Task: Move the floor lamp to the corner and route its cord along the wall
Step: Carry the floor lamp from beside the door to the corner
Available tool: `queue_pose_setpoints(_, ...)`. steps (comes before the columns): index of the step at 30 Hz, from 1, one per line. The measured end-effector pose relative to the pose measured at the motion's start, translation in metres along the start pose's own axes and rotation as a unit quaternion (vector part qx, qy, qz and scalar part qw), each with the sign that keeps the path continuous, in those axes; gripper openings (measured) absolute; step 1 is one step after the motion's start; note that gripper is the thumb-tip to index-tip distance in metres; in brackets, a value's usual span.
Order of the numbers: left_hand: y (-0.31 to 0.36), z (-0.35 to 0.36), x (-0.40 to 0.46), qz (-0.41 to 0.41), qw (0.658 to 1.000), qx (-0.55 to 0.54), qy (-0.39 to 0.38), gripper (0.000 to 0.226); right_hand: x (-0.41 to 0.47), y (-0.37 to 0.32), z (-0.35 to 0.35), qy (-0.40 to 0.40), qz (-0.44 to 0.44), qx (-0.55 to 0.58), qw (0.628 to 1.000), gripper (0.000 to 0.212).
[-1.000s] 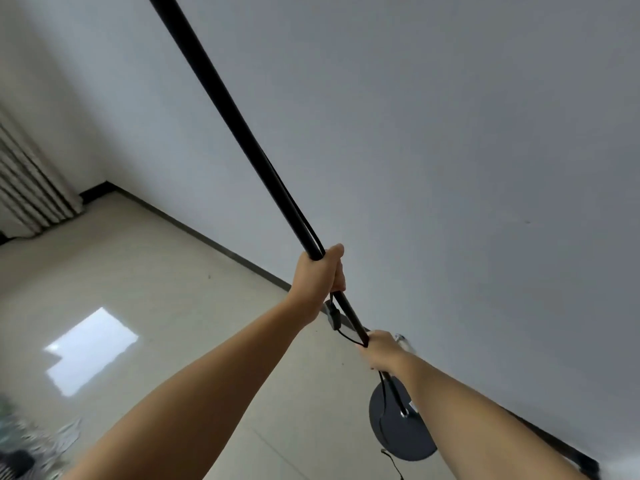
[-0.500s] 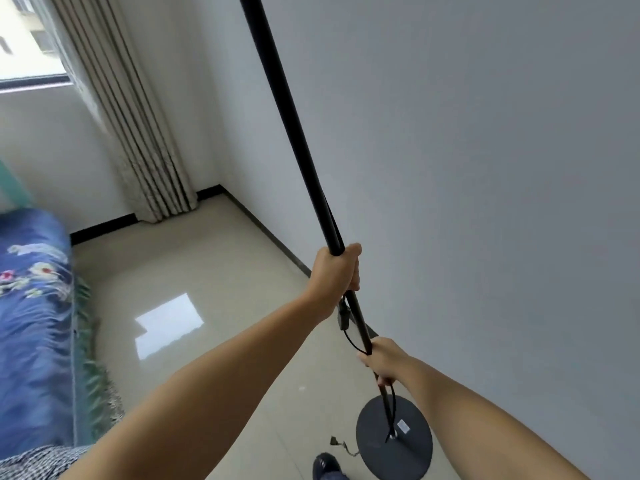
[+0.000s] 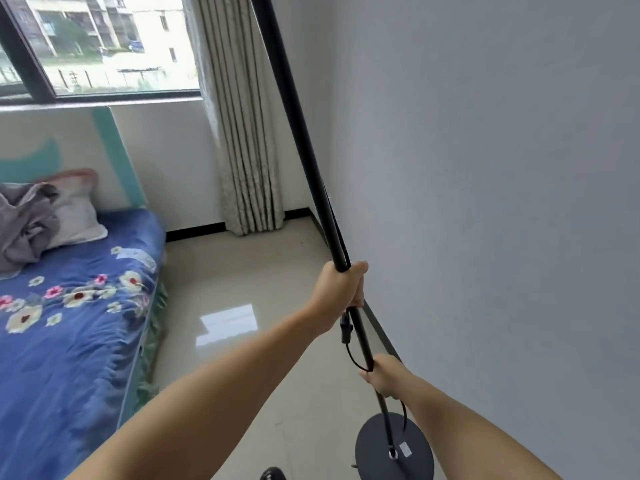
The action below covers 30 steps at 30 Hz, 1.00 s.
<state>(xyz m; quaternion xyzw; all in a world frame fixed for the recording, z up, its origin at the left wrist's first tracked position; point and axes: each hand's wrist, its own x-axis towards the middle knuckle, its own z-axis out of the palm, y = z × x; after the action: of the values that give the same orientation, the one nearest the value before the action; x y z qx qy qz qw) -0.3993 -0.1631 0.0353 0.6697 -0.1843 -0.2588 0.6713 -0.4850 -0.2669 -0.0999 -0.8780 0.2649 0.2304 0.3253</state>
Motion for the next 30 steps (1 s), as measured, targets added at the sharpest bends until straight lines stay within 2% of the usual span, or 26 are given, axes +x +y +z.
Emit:
queue_pose_setpoints(8, 0.014, -0.122, 0.202, -0.010, 1.000, 0.001, -0.009, 0.058, 0.196, -0.128, -0.068, 0.005, 0.022, -0.005, 1.000, 0.041)
queue_pose_setpoints(17, 0.039, -0.233, 0.404, -0.002, 0.999, 0.032, -0.011, 0.053, 0.376, -0.254, -0.148, 0.011, 0.020, -0.024, 0.999, 0.039)
queue_pose_setpoints(20, 0.034, -0.268, 0.478, -0.006, 1.000, 0.027, -0.007, 0.050, 0.445, -0.289, -0.172, -0.006, 0.018, -0.042, 0.999, 0.035)
queue_pose_setpoints(24, 0.035, -0.316, 0.595, -0.022, 0.999, 0.035, 0.010, 0.052, 0.551, -0.338, -0.210, -0.026, 0.010, -0.032, 0.999, 0.019)
queue_pose_setpoints(30, 0.056, -0.381, 0.738, -0.040, 0.999, 0.023, 0.022, 0.042, 0.678, -0.416, -0.266, -0.028, 0.008, 0.007, 1.000, 0.016)
